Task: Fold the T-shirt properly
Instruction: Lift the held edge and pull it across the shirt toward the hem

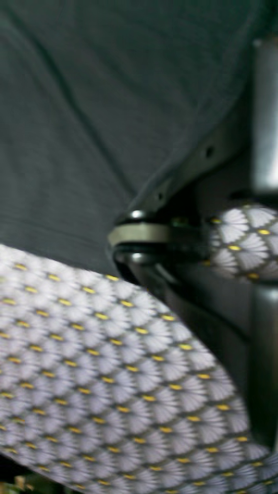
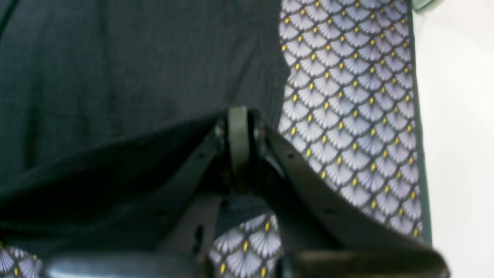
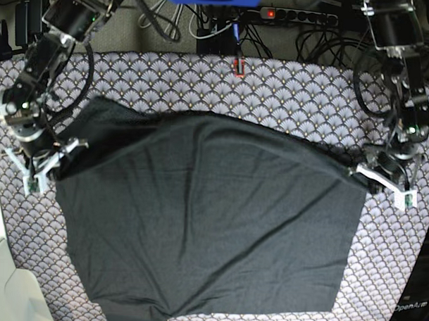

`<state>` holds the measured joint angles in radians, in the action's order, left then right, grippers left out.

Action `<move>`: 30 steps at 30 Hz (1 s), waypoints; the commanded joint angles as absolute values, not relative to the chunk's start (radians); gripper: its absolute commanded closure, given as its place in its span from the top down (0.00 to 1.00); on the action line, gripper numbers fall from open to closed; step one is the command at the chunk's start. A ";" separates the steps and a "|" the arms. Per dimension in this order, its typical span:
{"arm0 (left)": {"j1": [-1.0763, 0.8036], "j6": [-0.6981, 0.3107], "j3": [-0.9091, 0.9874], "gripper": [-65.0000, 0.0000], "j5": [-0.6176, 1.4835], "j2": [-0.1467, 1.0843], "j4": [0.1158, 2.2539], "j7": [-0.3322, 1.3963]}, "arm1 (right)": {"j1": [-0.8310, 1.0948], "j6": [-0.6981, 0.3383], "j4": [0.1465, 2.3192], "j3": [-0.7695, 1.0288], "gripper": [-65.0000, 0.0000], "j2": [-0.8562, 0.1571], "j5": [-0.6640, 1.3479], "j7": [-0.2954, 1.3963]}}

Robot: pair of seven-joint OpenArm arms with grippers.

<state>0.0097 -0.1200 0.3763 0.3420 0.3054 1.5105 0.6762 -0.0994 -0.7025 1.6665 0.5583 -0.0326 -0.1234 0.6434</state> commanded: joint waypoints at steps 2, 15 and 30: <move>0.042 -0.119 0.380 0.01 0.344 0.323 1.512 0.661 | -0.147 -0.698 1.659 0.559 0.00 -0.059 -0.111 0.619; 0.222 -0.119 0.380 0.01 0.344 0.325 1.408 0.704 | -0.314 -0.698 1.494 0.559 0.00 -0.125 -0.113 0.619; 0.323 -0.119 0.318 0.01 0.265 0.314 1.351 0.697 | -0.481 -0.698 1.273 0.493 0.00 -0.189 -0.111 0.610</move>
<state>0.2932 -0.1169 0.3149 0.2592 0.3012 1.3346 0.7227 -0.4519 -0.7017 1.2583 0.4923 -0.1726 -0.1253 0.6353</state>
